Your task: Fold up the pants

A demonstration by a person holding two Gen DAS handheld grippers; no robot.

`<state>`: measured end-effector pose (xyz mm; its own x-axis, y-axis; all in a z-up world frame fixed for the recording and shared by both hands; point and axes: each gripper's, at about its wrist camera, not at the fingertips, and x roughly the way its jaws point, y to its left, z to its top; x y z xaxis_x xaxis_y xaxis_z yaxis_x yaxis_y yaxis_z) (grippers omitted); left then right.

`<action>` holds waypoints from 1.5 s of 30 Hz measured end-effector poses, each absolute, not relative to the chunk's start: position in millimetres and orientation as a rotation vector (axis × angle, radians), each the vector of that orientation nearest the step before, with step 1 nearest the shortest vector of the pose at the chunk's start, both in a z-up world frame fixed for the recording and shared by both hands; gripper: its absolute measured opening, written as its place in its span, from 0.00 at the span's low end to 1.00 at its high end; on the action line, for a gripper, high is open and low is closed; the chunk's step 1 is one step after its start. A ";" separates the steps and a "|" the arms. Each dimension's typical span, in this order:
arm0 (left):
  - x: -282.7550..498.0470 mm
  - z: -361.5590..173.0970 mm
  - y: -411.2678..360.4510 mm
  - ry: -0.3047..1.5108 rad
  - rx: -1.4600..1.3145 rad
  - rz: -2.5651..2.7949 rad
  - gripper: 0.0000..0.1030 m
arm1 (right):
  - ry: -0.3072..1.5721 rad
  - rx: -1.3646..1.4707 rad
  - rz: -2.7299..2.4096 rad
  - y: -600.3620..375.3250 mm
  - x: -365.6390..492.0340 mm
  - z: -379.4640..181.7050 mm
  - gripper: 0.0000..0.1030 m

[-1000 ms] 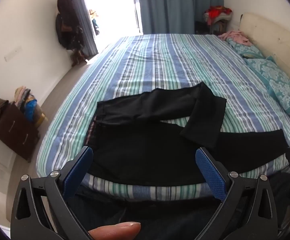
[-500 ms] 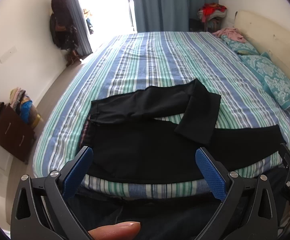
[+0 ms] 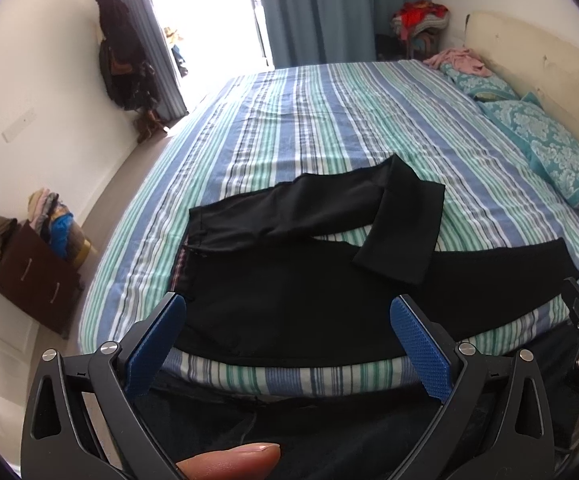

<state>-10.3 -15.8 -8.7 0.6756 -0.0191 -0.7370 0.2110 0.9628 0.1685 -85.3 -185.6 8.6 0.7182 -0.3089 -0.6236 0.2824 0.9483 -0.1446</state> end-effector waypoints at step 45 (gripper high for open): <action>65.5 -107.8 39.6 0.985 0.183 -0.052 1.00 | 0.901 0.007 0.035 -175.9 13.4 -138.6 1.00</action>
